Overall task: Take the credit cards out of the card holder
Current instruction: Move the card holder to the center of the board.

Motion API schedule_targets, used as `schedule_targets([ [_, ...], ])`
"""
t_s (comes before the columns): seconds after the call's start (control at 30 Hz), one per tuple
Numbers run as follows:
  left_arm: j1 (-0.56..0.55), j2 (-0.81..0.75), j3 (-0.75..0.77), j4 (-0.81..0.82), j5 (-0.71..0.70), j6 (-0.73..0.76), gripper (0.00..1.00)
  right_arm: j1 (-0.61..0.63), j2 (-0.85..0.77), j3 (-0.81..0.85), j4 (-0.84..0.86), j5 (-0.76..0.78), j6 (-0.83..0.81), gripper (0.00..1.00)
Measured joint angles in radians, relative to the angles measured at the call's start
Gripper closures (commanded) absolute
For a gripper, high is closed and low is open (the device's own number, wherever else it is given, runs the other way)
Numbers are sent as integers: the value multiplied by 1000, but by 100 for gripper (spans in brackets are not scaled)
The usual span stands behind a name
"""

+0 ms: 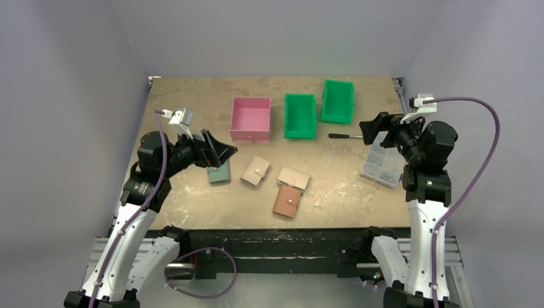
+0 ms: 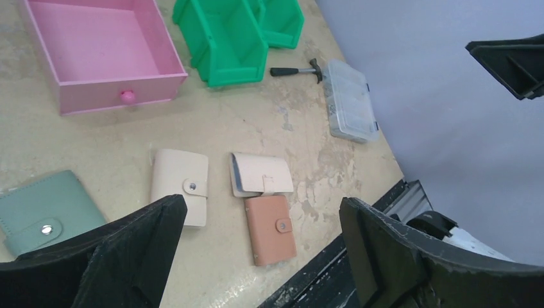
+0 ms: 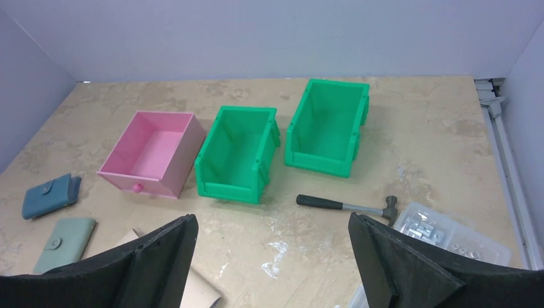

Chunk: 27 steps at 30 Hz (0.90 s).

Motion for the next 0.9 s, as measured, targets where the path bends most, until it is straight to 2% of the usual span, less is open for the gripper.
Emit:
schedule_targets([
  [0.27, -40, 55, 16, -10, 67, 5, 1, -1, -6, -7, 0, -23, 7, 1],
  [0.43, -146, 87, 18, -18, 34, 5, 1, -1, -6, -25, 2, -63, -13, 1],
  [0.57, -363, 167, 23, -14, -94, 5, 1, -1, -2, -78, 5, -173, -119, 1],
  [0.7, -614, 345, 67, -30, -303, 6, 3, -1, 43, -114, -16, -230, -239, 1],
  [0.9, -850, 558, 96, -6, -500, -5, 8, -1, 99, -153, -51, -317, -365, 1],
])
